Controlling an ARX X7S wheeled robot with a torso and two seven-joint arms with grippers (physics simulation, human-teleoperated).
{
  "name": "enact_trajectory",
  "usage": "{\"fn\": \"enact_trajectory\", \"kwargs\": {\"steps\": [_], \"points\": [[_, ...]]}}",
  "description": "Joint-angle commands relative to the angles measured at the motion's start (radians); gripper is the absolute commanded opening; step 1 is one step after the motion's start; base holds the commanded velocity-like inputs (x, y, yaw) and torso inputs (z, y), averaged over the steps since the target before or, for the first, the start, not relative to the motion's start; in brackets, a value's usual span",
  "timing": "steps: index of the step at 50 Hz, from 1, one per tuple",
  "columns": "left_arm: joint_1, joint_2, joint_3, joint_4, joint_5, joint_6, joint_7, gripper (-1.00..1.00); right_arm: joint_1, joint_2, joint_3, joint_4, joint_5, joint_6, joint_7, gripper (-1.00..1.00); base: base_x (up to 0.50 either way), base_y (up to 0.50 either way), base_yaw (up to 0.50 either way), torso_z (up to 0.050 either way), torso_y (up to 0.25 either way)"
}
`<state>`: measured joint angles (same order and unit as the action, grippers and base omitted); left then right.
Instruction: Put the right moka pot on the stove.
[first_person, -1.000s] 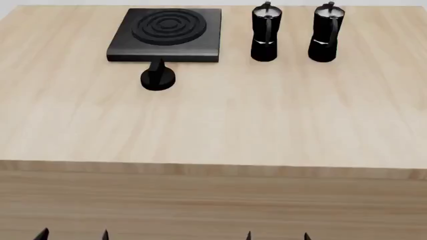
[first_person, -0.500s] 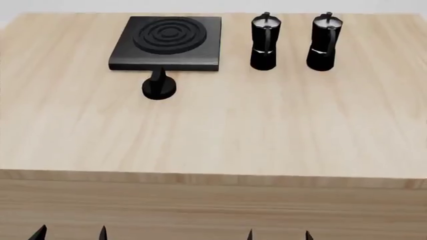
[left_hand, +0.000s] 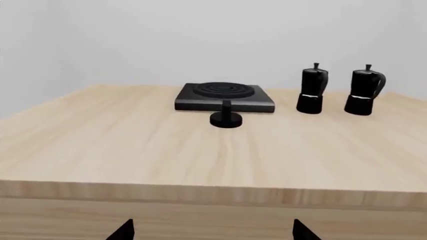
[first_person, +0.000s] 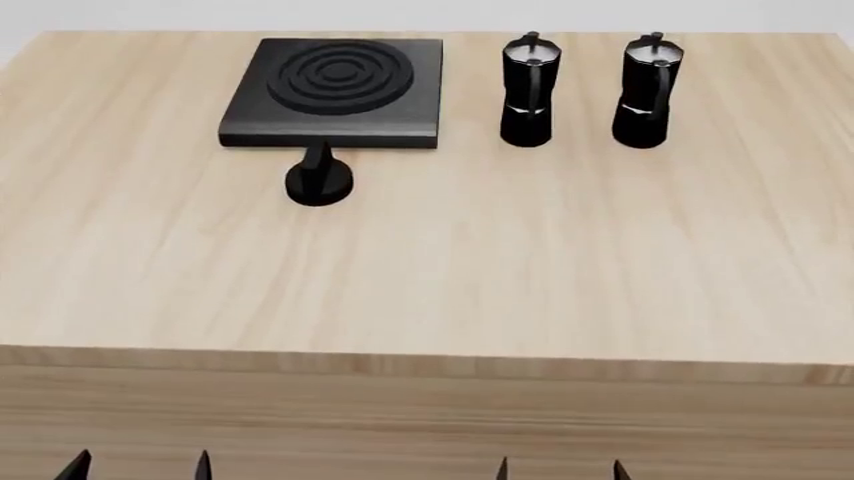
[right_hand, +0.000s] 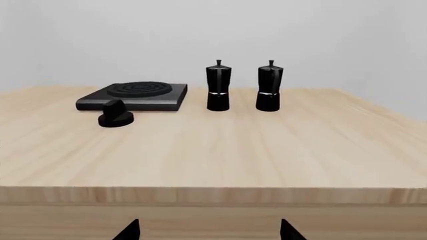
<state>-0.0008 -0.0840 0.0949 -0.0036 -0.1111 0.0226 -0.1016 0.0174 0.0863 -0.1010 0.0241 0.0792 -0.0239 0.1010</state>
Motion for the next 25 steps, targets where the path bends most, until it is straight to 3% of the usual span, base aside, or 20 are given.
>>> {"fn": "enact_trajectory", "kwargs": {"steps": [1,25], "points": [[-0.001,-0.012,0.013,0.001,-0.017,0.003,-0.016,1.0,0.001,0.013,-0.018,0.001,0.012,-0.004,0.014,1.0,0.0,0.0,0.0,0.0,0.0],[-0.004,-0.033,0.039,-0.013,-0.033,0.027,-0.044,1.0,0.003,0.033,-0.042,0.008,0.043,-0.014,0.033,1.0,0.24,0.0,0.0,0.0,0.0]]}}
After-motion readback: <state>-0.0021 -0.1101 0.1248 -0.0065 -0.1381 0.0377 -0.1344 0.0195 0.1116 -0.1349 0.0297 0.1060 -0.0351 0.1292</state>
